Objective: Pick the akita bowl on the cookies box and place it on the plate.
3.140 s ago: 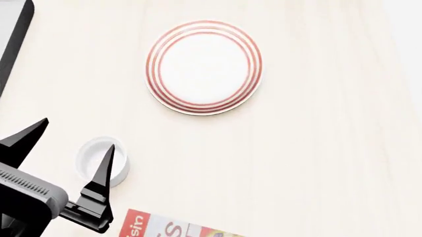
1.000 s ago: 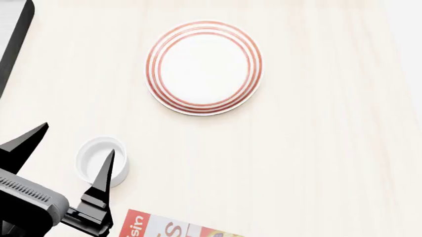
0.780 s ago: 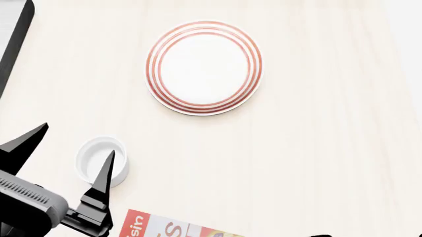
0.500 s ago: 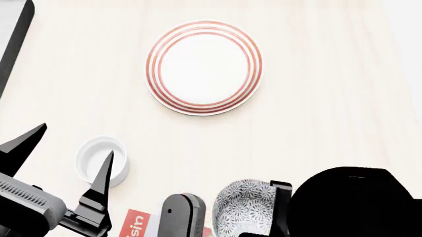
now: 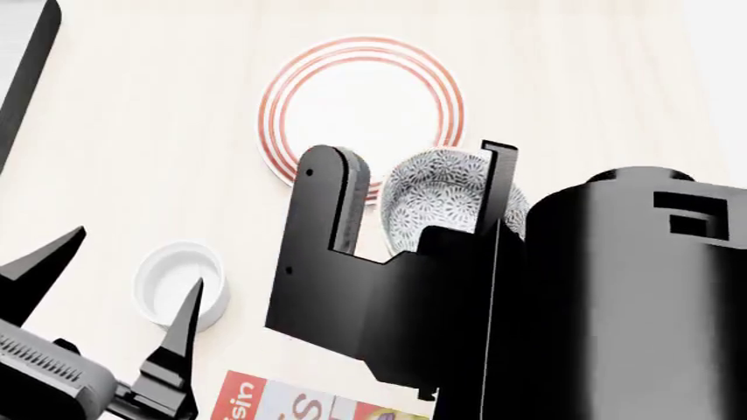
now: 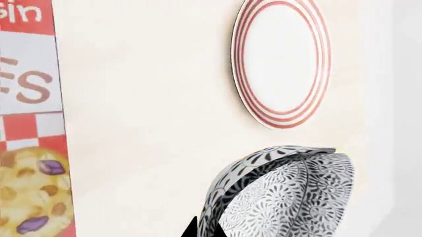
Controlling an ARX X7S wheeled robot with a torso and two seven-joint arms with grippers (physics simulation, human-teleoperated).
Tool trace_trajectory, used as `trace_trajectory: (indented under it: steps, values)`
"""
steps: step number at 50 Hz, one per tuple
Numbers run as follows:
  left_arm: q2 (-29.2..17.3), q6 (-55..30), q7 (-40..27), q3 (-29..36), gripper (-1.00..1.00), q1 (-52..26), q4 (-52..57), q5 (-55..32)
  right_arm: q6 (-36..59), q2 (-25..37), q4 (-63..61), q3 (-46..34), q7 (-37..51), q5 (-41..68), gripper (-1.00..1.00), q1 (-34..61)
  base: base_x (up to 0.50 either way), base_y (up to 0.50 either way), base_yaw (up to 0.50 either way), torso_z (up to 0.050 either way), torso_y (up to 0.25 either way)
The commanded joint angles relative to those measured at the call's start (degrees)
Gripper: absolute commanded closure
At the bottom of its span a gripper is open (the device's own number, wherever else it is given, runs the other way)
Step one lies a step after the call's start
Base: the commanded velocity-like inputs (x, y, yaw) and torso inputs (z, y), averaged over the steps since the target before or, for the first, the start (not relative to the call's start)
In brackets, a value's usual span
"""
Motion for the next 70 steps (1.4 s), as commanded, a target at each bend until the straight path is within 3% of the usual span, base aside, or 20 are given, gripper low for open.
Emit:
trace_trajectory:
  steps: [1, 14, 35, 47, 53, 62, 70]
  values:
    - [0.6, 0.2, 1.4, -1.1, -1.0, 0.7, 1.0, 1.0, -8.3, -3.5, 9.1, -3.4, -12.7, -22.5, 1.0, 0.4, 0.0, 0.0, 0.0, 0.0, 0.0]
    - [0.4, 1.5, 2.0, -0.5, -1.0, 1.2, 0.2, 1.2, -18.3, -9.0, 23.0, -8.4, -16.8, -34.0, 1.0, -3.8, 0.0, 0.0, 0.0, 0.0, 0.0]
    - [-0.1, 2.2, 2.0, -0.6, -1.0, 1.7, 0.6, 1.1, -32.1, -19.1, 43.9, -10.1, -20.6, -43.4, 1.0, -10.3, 0.0, 0.0, 0.0, 0.0, 0.0]
    - [-0.6, 3.2, 2.1, -1.0, -1.0, 2.5, 0.6, 0.9, -41.7, -26.8, 61.5, -8.9, -23.5, -47.3, 1.0, -14.1, 0.0, 0.0, 0.0, 0.0, 0.0]
    - [-0.9, 4.8, 2.5, -0.5, -1.0, 3.6, 0.3, 1.7, -49.5, -32.8, 75.9, -9.2, -26.0, -50.9, 1.0, -16.7, 0.0, 0.0, 0.0, 0.0, 0.0]
    - [-0.8, 6.5, 3.4, 0.1, -1.0, 4.0, -1.4, 2.0, -49.8, -33.0, 76.3, -2.2, -27.5, -58.5, 1.0, -20.6, 0.0, 0.0, 0.0, 0.0, 0.0]
    - [-1.4, 7.2, 3.8, -0.2, -1.0, 4.6, -1.3, 1.7, -50.8, -33.0, 77.7, -2.1, -27.1, -59.6, 1.0, -22.5, 0.0, 0.0, 0.0, 0.0, 0.0]
